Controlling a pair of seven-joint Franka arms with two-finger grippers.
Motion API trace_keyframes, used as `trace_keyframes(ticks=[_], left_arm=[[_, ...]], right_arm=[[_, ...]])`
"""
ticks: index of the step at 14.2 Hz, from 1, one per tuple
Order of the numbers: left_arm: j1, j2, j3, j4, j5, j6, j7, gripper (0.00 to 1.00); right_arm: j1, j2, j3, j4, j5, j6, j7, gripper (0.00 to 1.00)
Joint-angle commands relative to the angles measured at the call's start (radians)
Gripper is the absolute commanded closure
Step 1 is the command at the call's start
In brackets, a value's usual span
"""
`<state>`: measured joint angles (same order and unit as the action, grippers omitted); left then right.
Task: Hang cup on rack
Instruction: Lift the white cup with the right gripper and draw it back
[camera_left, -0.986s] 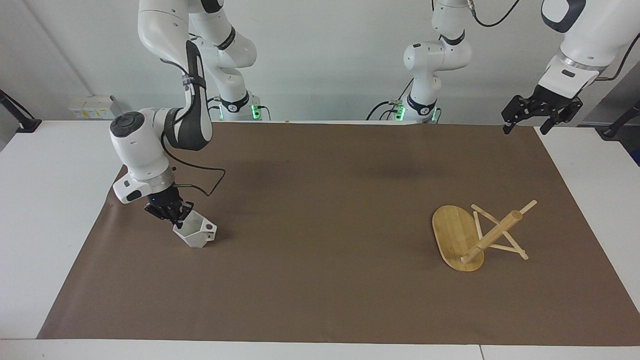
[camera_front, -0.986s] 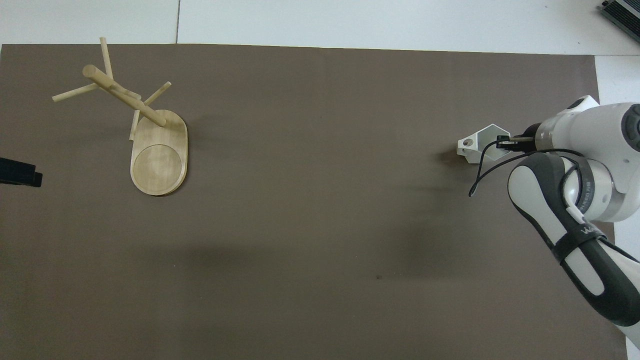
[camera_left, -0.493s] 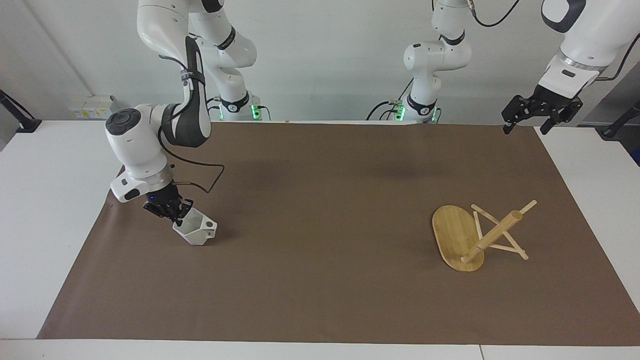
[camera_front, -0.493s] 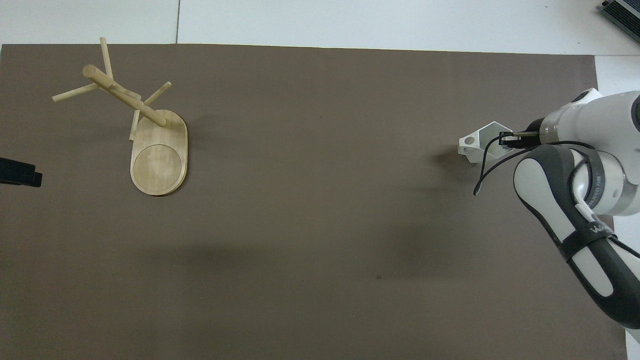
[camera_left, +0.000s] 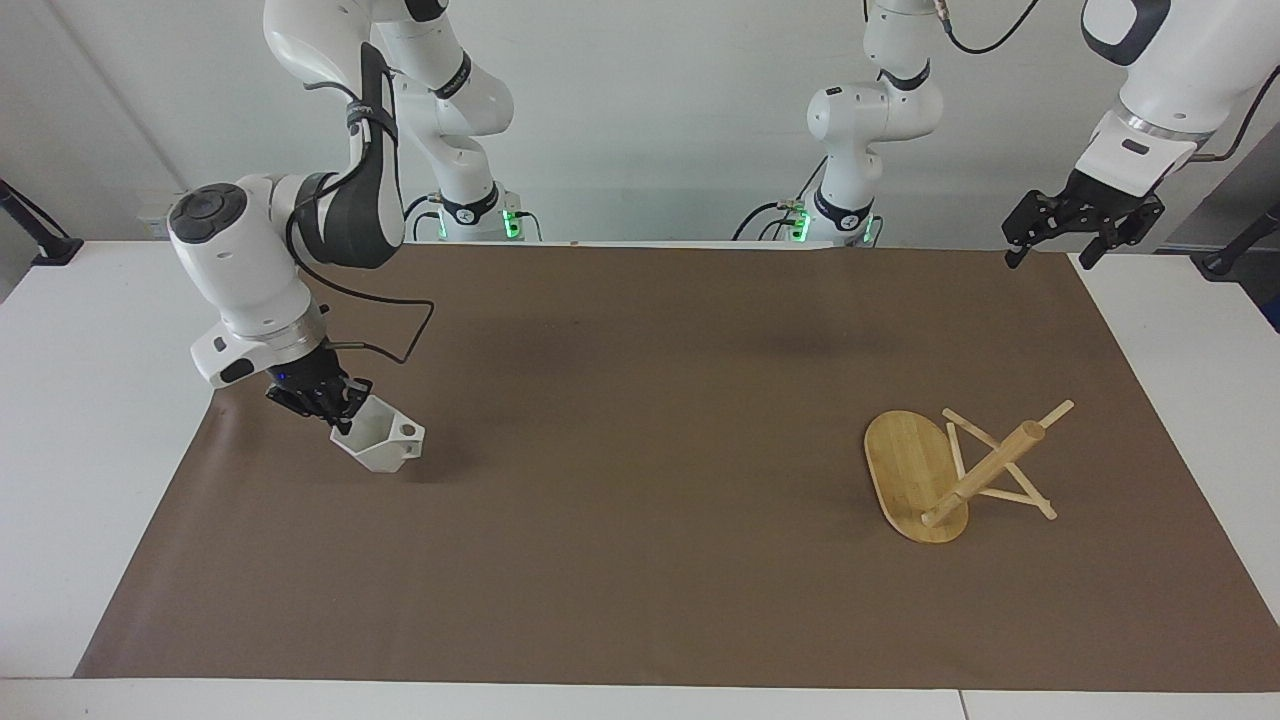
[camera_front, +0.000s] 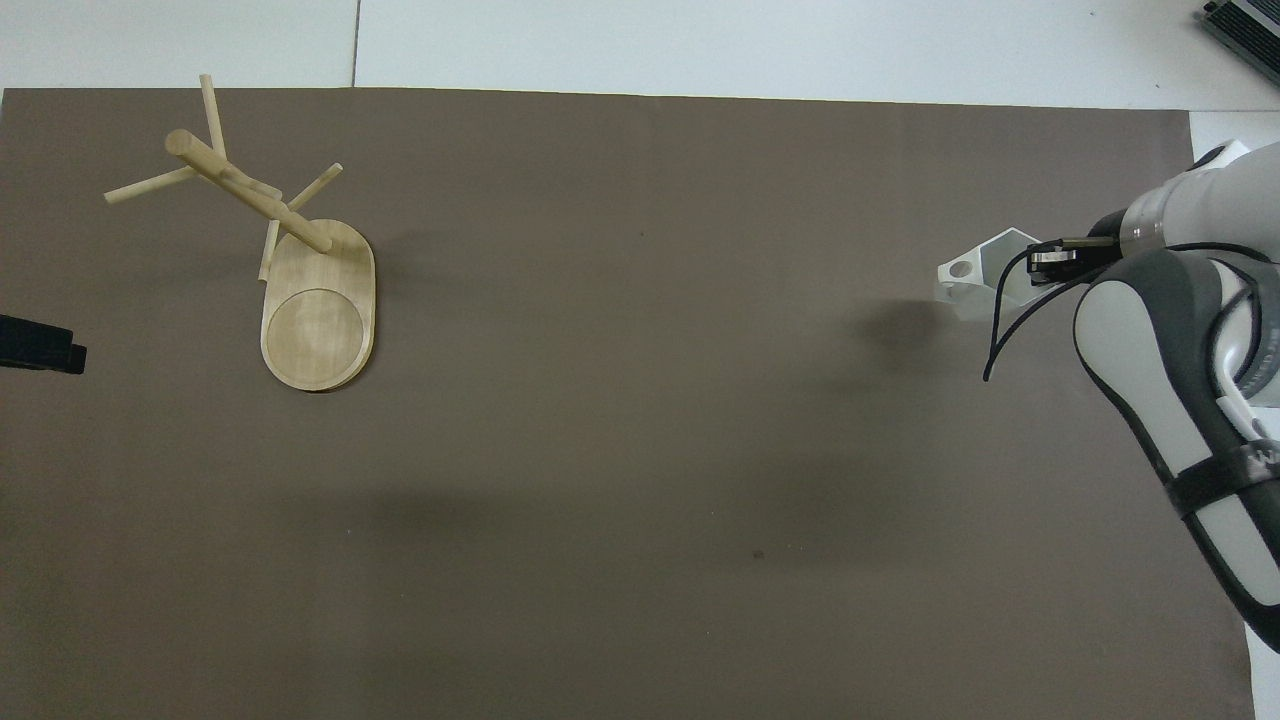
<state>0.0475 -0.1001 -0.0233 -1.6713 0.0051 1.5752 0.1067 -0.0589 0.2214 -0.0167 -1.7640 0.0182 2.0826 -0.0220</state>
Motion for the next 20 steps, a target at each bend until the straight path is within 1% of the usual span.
trace_keyframes(ticks=[1,7,11,14,20], left_arm=[[-0.003,-0.023,-0.001,-0.024,0.010,0.017,-0.010,0.00],[-0.003,-0.023,-0.001,-0.028,0.010,0.035,-0.012,0.00],[-0.005,-0.024,-0.003,-0.030,0.010,0.037,-0.028,0.00],[-0.005,-0.024,-0.004,-0.030,0.010,0.037,-0.030,0.00],[-0.005,-0.021,-0.006,-0.025,0.010,0.042,-0.032,0.00]], right_arm=[[-0.006,-0.010,-0.003,0.064,0.002,-0.094,-0.007,1.00],[-0.006,-0.050,-0.005,0.136,0.002,-0.232,-0.006,1.00],[-0.006,-0.085,-0.006,0.213,0.000,-0.378,-0.004,1.00],[-0.006,-0.093,-0.006,0.279,0.000,-0.475,-0.004,1.00],[-0.013,-0.172,-0.006,0.284,0.005,-0.565,-0.006,1.00]])
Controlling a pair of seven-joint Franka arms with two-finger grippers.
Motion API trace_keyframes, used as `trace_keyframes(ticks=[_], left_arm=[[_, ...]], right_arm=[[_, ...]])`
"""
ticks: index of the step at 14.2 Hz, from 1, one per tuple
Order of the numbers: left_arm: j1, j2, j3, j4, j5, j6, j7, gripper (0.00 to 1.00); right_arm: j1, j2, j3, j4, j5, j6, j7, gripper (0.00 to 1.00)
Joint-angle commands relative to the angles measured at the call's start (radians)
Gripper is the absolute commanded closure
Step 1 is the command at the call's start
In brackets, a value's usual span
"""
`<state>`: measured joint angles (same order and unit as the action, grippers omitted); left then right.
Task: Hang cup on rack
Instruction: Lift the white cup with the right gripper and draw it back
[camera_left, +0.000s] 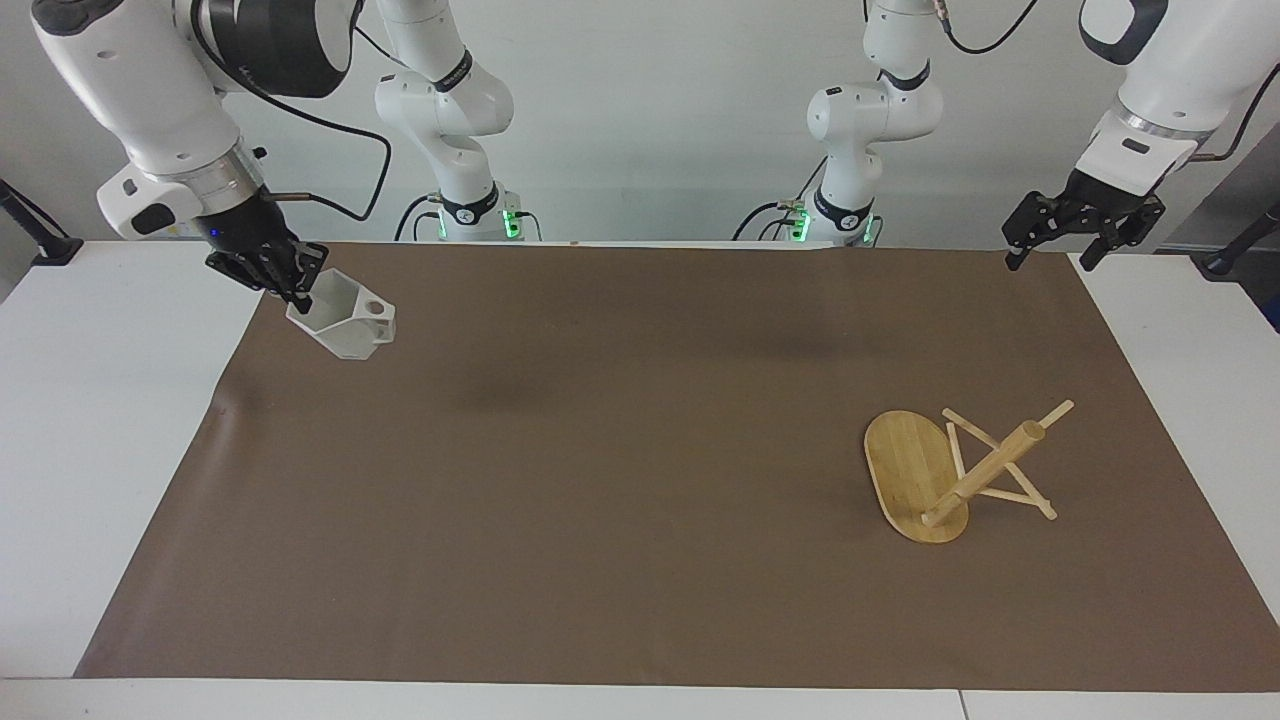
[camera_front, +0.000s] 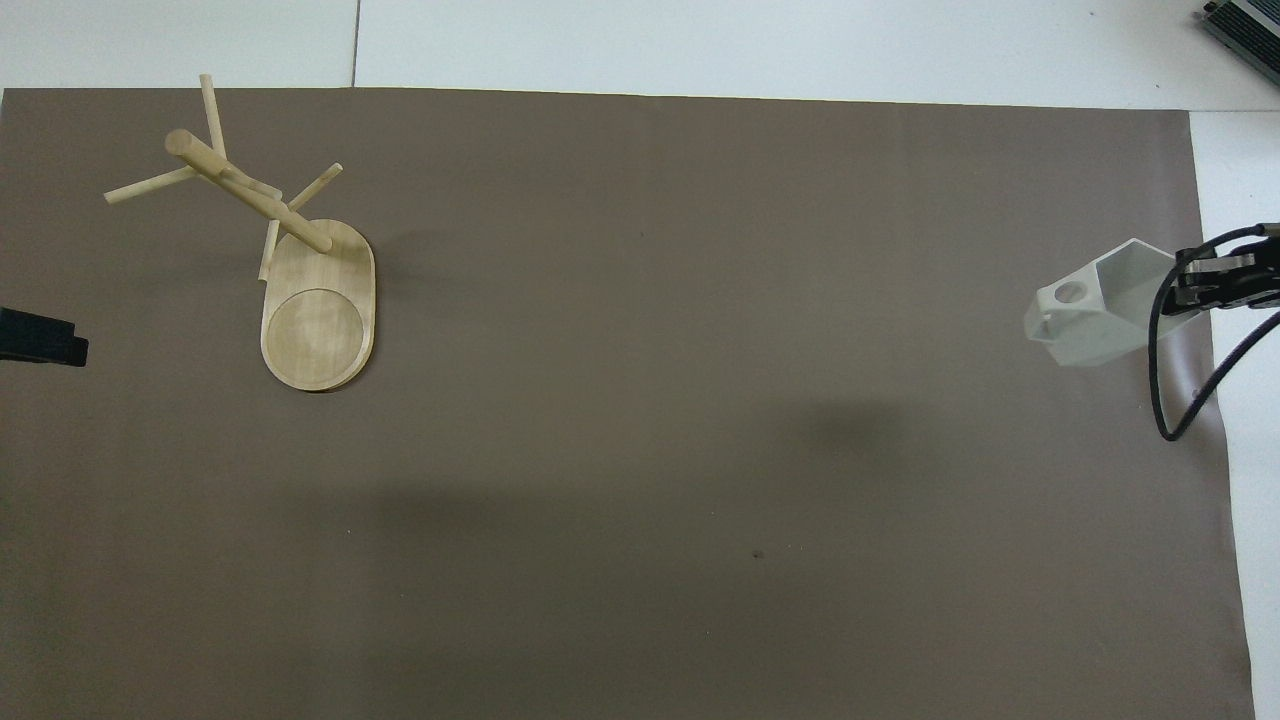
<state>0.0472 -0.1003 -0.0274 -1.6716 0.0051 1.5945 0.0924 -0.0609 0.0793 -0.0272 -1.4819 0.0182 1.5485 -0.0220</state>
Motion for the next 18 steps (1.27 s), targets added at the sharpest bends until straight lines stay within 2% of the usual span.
trace_keyframes(ticks=[1,7,9,14,18], left_arm=[[-0.004,-0.021,-0.003,-0.025,0.009,0.021,-0.017,0.00],[-0.004,-0.018,-0.003,-0.019,-0.008,0.019,-0.017,0.00],[-0.004,-0.018,-0.005,-0.020,-0.008,0.021,-0.016,0.00],[-0.010,-0.019,-0.005,-0.022,-0.008,0.019,-0.017,0.00],[-0.020,-0.021,-0.005,-0.027,-0.011,0.021,-0.026,0.00]], right_arm=[[-0.010,-0.036,0.004,-0.004,0.003,-0.036,-0.004,1.00],[-0.004,-0.046,0.018,-0.015,0.020,-0.062,-0.006,1.00],[-0.005,-0.046,0.006,-0.015,0.182,-0.061,0.007,1.00],[0.025,-0.055,0.023,-0.015,0.383,-0.061,0.161,1.00],[0.047,-0.055,0.096,-0.012,0.440,-0.032,0.194,1.00]])
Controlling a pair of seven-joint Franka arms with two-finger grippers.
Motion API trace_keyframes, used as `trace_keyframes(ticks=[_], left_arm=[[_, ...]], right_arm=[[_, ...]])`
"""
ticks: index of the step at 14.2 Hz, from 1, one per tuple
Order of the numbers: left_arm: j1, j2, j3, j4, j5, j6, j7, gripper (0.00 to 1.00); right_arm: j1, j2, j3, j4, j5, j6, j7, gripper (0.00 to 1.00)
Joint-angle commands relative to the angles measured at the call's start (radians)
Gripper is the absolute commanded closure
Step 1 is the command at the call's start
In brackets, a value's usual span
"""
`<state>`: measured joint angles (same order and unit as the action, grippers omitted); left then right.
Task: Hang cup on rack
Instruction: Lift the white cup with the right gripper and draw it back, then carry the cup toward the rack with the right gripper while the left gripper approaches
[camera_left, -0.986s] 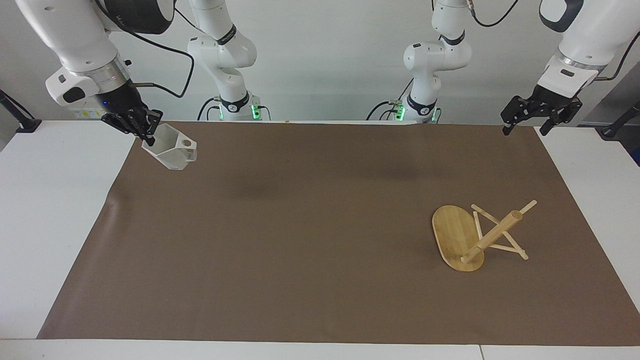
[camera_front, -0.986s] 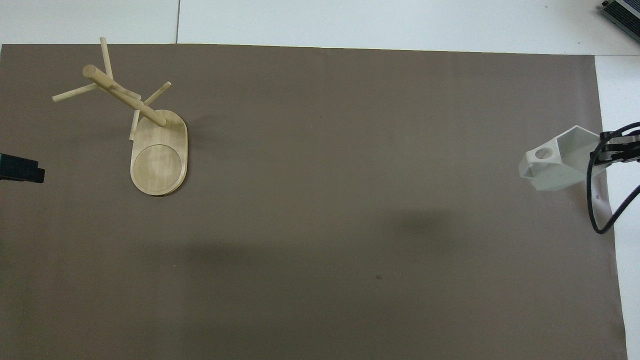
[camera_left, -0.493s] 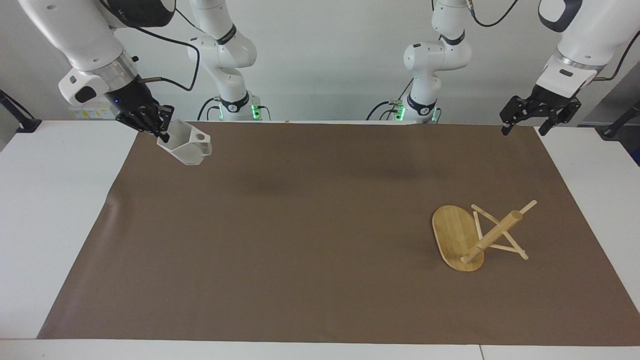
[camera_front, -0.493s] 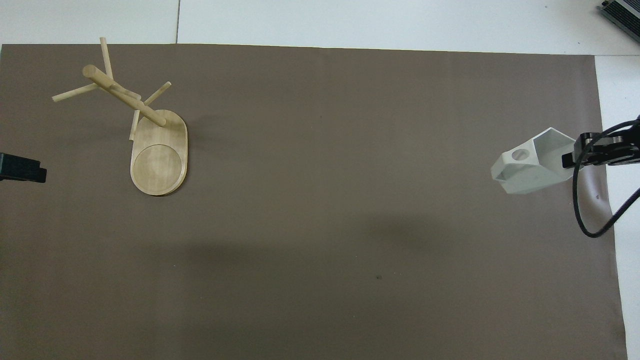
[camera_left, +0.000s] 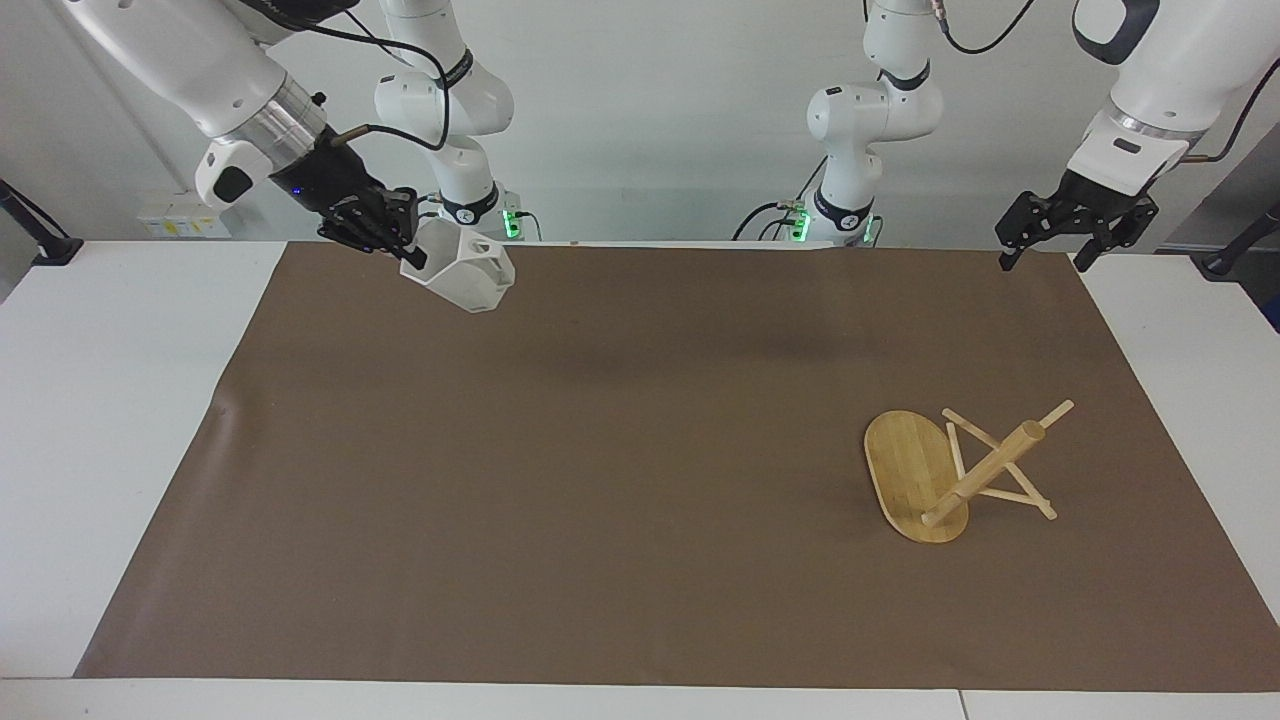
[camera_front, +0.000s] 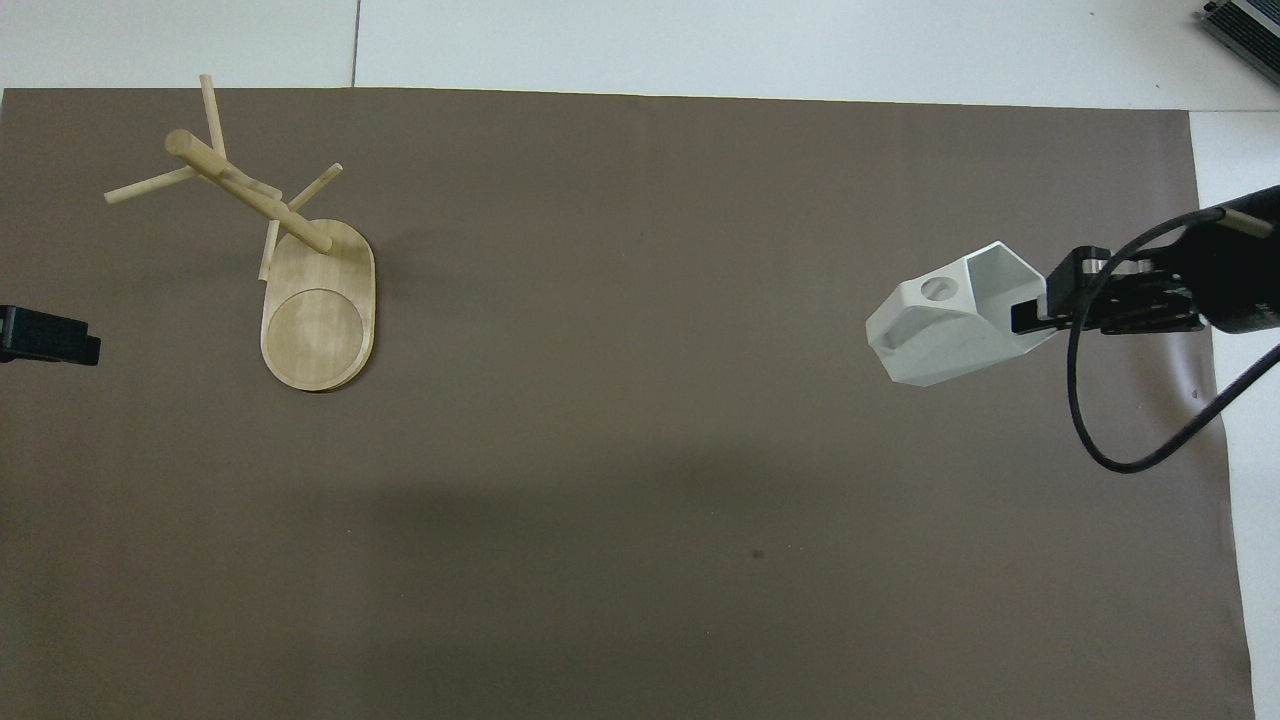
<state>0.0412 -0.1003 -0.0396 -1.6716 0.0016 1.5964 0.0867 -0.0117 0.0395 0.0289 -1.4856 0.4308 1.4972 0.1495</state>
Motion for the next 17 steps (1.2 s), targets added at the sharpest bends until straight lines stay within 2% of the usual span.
trace_keyframes(ticks=[1,3,7,9,14,17], left_arm=[[-0.014,-0.021,0.007,-0.027,-0.021,0.019,-0.044,0.00],[-0.014,-0.021,0.007,-0.027,-0.055,0.019,-0.111,0.00],[-0.014,-0.018,-0.022,-0.022,-0.139,0.028,-0.339,0.00],[-0.014,-0.016,-0.045,-0.025,-0.222,0.059,-0.534,0.00],[-0.015,-0.016,-0.112,-0.033,-0.371,0.128,-1.060,0.00],[-0.015,-0.015,-0.123,-0.040,-0.460,0.181,-1.334,0.00]], right_arm=[[-0.002,-0.015,0.066,-0.009,0.029,0.038,0.024,1.00],[-0.002,-0.013,0.110,-0.007,0.029,0.089,0.042,1.00],[-0.002,-0.012,0.230,-0.010,0.031,0.179,0.231,1.00],[-0.002,-0.012,0.272,-0.015,0.040,0.216,0.272,1.00],[0.025,-0.020,0.308,-0.030,0.052,0.225,0.340,1.00],[0.027,-0.042,0.353,-0.088,0.116,0.340,0.430,1.00]])
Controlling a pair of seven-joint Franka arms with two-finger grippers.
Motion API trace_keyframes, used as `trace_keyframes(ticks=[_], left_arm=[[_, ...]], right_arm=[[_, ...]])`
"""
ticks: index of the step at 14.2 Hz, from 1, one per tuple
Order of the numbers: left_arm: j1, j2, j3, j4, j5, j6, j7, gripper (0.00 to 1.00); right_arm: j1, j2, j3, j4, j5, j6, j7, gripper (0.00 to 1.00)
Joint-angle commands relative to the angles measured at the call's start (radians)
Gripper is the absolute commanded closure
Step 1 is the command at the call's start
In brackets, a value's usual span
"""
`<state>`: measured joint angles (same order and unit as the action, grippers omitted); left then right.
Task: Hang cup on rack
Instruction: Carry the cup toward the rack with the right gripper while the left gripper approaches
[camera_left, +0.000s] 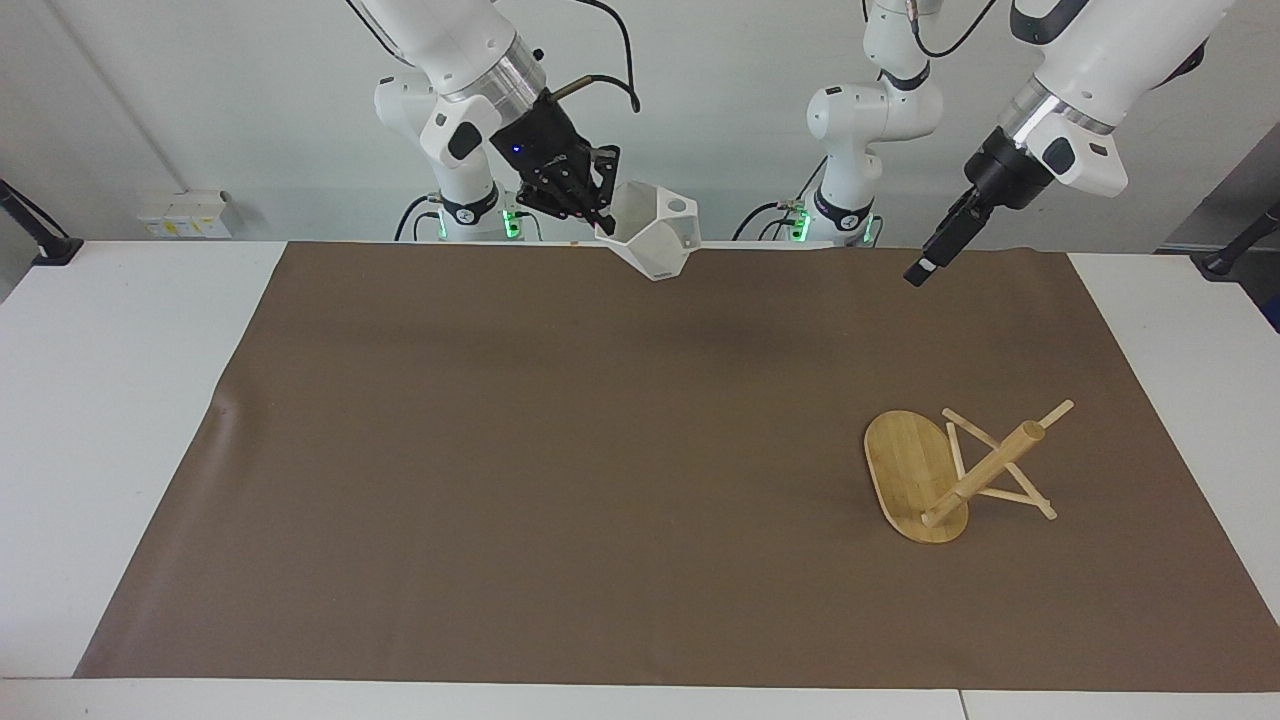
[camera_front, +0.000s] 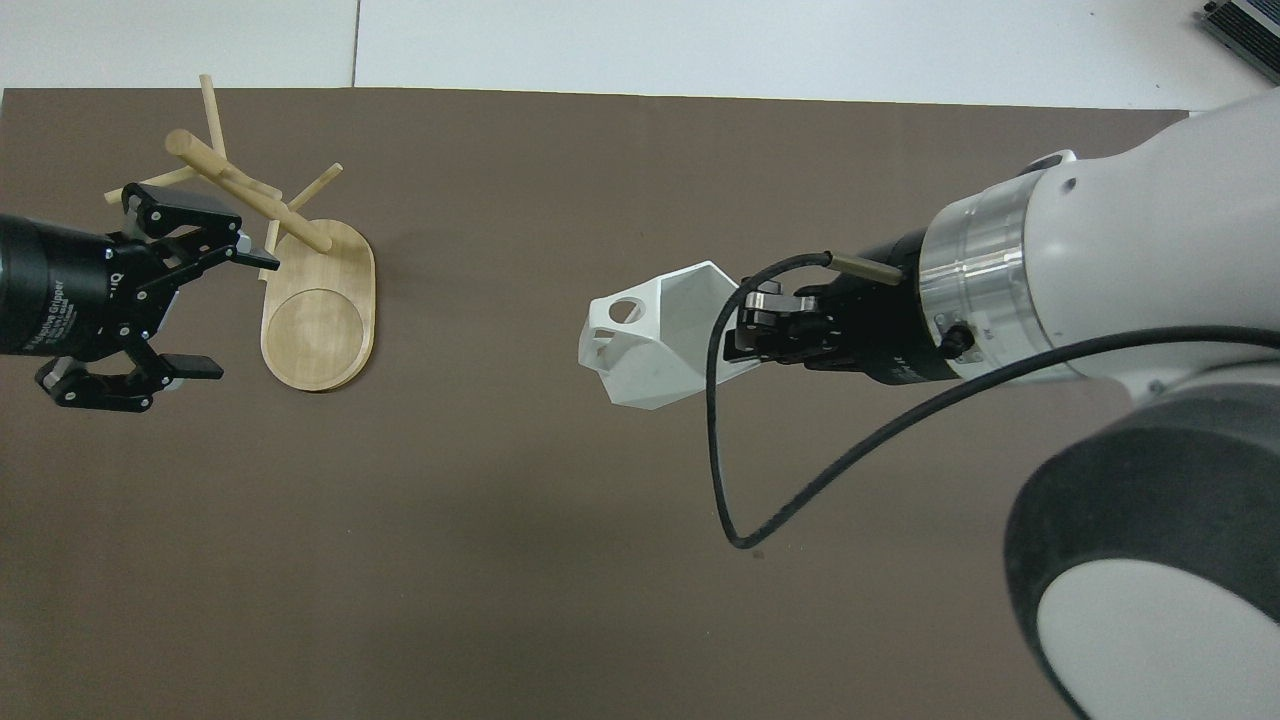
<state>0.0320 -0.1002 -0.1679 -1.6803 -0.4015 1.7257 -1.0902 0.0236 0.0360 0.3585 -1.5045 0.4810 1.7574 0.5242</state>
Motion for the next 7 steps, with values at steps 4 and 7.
trace_keyframes(ticks=[4,7], left_arm=[[-0.004,-0.010,-0.004,-0.033,-0.173,0.087,-0.437,0.00],[-0.006,-0.013,-0.005,-0.053,-0.188,0.113,-0.566,0.00]], right_arm=[[0.016,-0.042,0.056,-0.102,0.111,0.197,0.131,1.00],[0.050,-0.039,0.071,-0.132,0.152,0.311,0.209,1.00]])
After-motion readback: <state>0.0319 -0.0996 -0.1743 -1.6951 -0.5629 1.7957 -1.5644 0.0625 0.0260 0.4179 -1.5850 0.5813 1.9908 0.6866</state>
